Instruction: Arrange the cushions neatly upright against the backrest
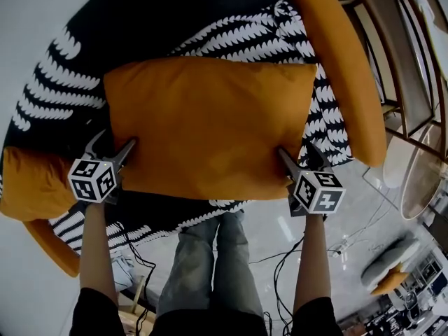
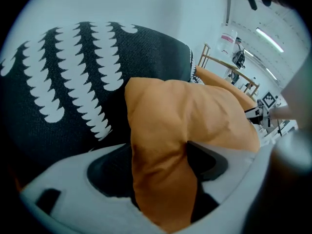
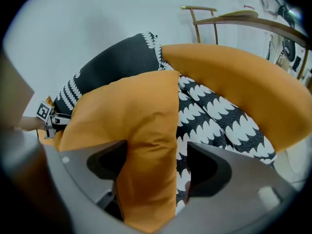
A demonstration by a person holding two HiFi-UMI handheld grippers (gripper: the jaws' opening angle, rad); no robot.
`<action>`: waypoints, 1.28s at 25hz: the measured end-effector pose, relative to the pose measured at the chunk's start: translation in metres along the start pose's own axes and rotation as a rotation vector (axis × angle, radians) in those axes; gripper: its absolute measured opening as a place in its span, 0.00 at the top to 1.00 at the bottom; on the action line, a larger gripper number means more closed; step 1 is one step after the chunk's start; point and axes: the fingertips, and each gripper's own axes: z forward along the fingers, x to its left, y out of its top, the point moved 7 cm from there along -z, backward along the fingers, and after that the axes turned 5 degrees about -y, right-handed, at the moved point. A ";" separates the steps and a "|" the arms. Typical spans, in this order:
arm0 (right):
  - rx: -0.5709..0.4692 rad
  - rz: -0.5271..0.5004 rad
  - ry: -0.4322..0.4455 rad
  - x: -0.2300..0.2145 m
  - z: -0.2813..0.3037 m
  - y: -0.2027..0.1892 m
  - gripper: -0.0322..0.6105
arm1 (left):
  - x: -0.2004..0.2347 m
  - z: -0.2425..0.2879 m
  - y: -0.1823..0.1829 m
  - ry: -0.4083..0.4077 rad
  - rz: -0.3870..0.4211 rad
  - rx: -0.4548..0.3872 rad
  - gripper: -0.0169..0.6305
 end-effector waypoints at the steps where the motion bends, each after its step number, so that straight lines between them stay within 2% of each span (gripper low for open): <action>1: 0.006 0.014 0.010 -0.003 0.002 0.000 0.33 | 0.000 0.003 0.000 -0.012 -0.006 0.007 0.41; 4: 0.021 0.031 0.044 -0.001 0.005 0.003 0.31 | 0.004 0.006 0.003 -0.037 -0.021 0.022 0.41; 10: 0.037 0.019 0.072 0.013 0.019 0.001 0.39 | 0.009 0.015 -0.005 -0.048 -0.052 0.022 0.43; 16: 0.075 0.114 0.112 0.001 0.033 -0.008 0.37 | 0.006 0.034 -0.008 -0.095 -0.068 0.039 0.45; 24: 0.029 0.035 0.081 0.020 0.021 -0.004 0.54 | 0.000 0.027 -0.006 -0.128 -0.021 0.043 0.62; 28: 0.008 -0.030 0.042 0.030 0.009 0.003 0.61 | -0.009 0.016 0.001 -0.090 0.038 0.033 0.73; 32: -0.013 -0.080 0.016 0.036 -0.008 0.008 0.65 | -0.022 0.004 0.006 -0.048 0.055 0.014 0.81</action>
